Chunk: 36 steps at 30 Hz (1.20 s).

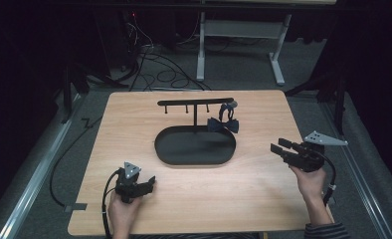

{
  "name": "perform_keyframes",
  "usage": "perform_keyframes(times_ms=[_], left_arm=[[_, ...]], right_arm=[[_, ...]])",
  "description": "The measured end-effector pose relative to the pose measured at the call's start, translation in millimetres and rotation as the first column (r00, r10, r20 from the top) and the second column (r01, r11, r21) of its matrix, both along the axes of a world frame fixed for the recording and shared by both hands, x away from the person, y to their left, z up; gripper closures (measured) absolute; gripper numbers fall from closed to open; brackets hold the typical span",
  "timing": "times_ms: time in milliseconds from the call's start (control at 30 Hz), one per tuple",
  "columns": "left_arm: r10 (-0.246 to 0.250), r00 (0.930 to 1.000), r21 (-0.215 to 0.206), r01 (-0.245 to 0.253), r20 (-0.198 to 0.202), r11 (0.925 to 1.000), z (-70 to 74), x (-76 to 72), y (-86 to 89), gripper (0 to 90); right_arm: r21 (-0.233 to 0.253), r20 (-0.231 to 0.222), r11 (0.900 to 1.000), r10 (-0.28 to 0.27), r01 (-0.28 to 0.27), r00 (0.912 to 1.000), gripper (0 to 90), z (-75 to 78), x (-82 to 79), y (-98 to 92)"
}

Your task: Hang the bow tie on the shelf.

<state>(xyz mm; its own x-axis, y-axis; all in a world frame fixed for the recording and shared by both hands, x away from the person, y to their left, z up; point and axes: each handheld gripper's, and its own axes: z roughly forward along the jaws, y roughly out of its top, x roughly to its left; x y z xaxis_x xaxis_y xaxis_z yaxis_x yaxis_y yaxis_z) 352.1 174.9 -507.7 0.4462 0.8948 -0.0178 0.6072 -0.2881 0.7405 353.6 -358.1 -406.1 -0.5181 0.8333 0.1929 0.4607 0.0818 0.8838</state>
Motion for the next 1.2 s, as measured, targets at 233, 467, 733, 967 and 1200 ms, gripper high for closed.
perform_keyframes(times_ms=[233,467,733,967,1200], left_arm=[[0.000,1.0000,0.000,0.000,0.000,1.0000,0.0,0.0,0.0,25.5],[0.000,1.0000,0.000,0.000,0.000,1.0000,0.0,0.0,0.0,25.5],[0.000,1.0000,0.000,0.000,0.000,1.0000,0.0,0.0,0.0,25.5],[0.000,1.0000,0.000,0.000,0.000,1.0000,0.0,0.0,0.0,25.5],[0.000,1.0000,0.000,0.000,0.000,1.0000,0.0,0.0,0.0,25.5]], right_arm=[[0.005,-0.010,1.000,0.011,-0.011,0.9999,53.2,-5.7,-1.2,4.1],[0.005,-0.026,1.000,0.023,-0.023,0.9994,53.4,-13.5,-2.2,8.2],[0.013,-0.039,1.000,0.028,-0.028,0.9989,53.5,-19.7,-4.3,9.7],[0.017,-0.056,0.999,0.031,-0.030,0.9979,53.5,-27.4,-7.3,10.1],[0.020,-0.075,0.999,0.034,-0.033,0.9966,53.5,-34.8,-8.8,11.2]])
